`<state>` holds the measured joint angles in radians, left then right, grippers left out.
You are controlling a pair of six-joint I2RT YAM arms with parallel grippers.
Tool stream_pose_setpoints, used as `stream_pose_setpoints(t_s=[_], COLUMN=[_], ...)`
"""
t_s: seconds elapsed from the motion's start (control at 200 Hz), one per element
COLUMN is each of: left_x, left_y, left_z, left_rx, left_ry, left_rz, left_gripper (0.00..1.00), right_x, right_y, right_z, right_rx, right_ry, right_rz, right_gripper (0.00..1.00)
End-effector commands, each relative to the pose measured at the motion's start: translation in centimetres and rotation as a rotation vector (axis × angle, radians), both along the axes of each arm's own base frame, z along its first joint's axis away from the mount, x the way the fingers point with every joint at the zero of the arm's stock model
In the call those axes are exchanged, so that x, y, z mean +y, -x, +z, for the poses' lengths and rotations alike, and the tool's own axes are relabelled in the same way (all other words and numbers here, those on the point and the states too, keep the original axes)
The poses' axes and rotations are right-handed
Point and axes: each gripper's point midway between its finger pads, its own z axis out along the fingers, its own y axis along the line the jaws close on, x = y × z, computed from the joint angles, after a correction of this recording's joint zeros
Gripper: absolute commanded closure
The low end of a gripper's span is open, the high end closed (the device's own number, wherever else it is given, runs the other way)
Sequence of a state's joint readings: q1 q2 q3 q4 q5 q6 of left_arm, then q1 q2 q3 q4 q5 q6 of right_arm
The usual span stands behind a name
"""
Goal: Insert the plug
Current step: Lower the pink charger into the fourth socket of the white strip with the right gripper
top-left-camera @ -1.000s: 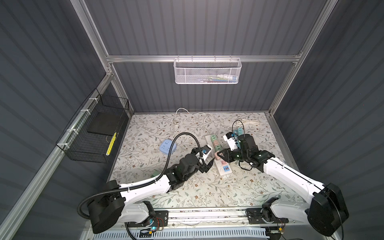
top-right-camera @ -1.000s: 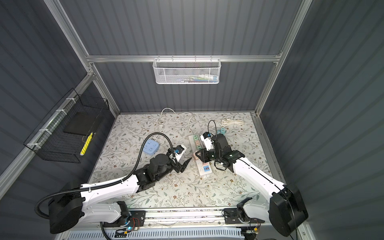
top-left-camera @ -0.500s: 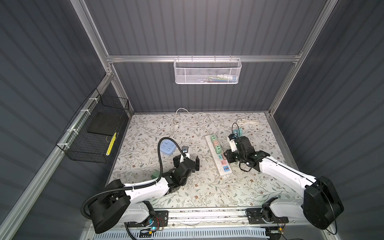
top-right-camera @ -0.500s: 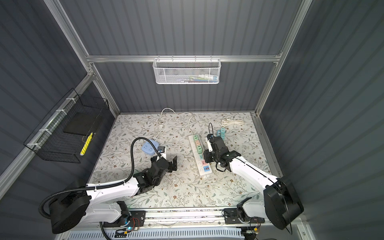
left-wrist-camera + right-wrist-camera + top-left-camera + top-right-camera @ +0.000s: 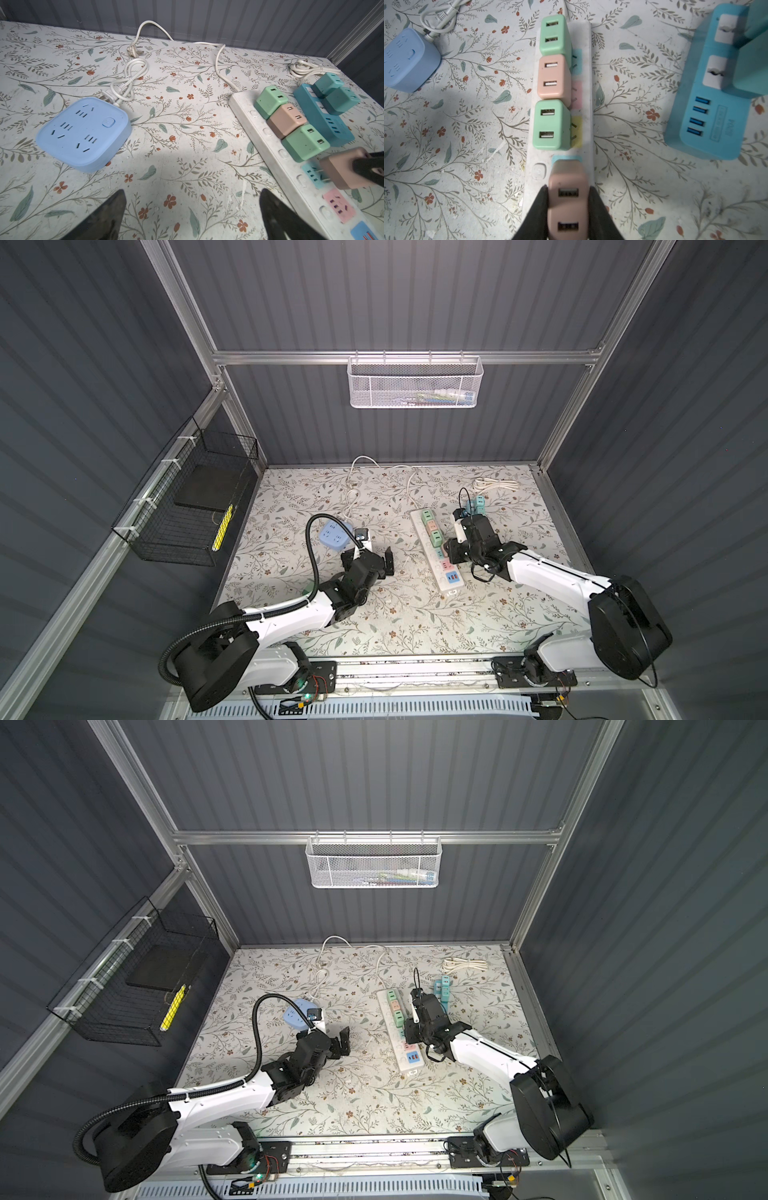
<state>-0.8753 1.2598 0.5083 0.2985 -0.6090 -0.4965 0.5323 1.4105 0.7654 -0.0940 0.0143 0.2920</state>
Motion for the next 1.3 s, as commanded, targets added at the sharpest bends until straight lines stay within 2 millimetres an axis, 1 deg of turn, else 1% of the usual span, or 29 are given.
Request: stream_pose_setpoints(t_s=[0.0, 0.17, 0.275, 0.355, 0.465, 0.565, 0.69, 0.845, 1.096, 1.176, 1.291], left_x=[0.1, 0.1, 0.1, 0.0, -0.1, -0.2, -0.2, -0.2, 0.0, 0.1, 0.2], left_y=[0.0, 0.1, 0.0, 0.0, 0.0, -0.1, -0.1, -0.2, -0.2, -0.1, -0.2], left_z=[0.2, -0.2, 0.0, -0.2, -0.4, -0.3, -0.3, -0.2, -0.2, -0.2, -0.2], left_rx=[-0.002, 0.01, 0.007, 0.012, 0.016, 0.014, 0.013, 0.009, 0.007, 0.007, 0.005], left_ry=[-0.01, -0.009, -0.003, -0.002, -0.005, -0.003, -0.005, -0.012, -0.019, -0.021, -0.024], left_rz=[-0.011, -0.015, -0.014, -0.021, -0.023, -0.024, -0.026, -0.027, -0.028, -0.028, -0.025], left_gripper=[0.0, 0.0, 0.0, 0.0, 0.0, 0.0, 0.0, 0.0, 0.0, 0.0, 0.0], right_x=[0.3, 0.4, 0.3, -0.1, 0.1, 0.1, 0.0, 0.3, 0.9, 0.9, 1.1], right_y=[0.0, 0.3, 0.5, 0.6, 1.1, 1.3, 1.0, 0.9, 0.9, 1.0, 1.4], right_z=[-0.2, -0.7, -0.9, -1.6, -2.3, -2.3, -2.0, -2.3, -3.4, -4.0, -5.0], right_rx=[0.008, 0.025, 0.03, 0.045, 0.067, 0.064, 0.055, 0.066, 0.09, 0.103, 0.13], right_ry=[0.003, 0.019, 0.026, 0.053, 0.071, 0.087, 0.108, 0.157, 0.256, 0.301, 0.311], right_rz=[0.001, 0.013, 0.014, 0.006, 0.021, 0.026, 0.024, 0.036, 0.065, 0.07, 0.071], right_gripper=[0.77, 0.77, 0.77, 0.77, 0.77, 0.77, 0.77, 0.77, 0.76, 0.76, 0.76])
